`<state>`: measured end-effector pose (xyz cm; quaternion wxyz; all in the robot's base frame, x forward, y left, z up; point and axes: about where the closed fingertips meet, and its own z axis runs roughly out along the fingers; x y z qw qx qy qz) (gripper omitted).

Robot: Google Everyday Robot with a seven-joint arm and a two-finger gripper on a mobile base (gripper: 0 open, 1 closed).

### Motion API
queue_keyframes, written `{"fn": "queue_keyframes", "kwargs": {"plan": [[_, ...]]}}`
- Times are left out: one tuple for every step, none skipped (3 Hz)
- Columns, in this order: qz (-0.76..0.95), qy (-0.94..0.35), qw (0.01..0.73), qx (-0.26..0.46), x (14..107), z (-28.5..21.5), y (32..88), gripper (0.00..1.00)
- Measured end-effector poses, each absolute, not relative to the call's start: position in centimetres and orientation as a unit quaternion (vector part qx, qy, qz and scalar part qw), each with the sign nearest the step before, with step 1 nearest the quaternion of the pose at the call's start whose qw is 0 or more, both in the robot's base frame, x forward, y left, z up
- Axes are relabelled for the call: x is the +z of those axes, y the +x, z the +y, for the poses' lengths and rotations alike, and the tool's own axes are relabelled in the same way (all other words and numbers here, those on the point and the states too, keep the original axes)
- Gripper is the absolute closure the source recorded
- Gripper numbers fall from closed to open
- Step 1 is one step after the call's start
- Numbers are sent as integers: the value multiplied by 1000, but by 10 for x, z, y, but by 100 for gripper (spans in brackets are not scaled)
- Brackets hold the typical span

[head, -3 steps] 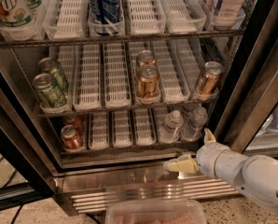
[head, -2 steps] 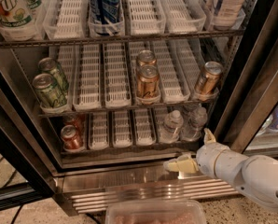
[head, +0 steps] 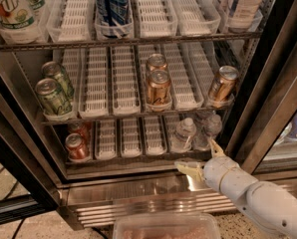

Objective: Pick water bottle from bottom shelf of fridge

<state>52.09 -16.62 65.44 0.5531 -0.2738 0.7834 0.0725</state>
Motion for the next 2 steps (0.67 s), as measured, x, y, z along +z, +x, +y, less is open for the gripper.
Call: {"fn": "queue_keyframes", "kwargs": {"plan": [[762,-265,587,66,645,-160,535,21],[749,-258,607,58,636,-154,547,22]]}}
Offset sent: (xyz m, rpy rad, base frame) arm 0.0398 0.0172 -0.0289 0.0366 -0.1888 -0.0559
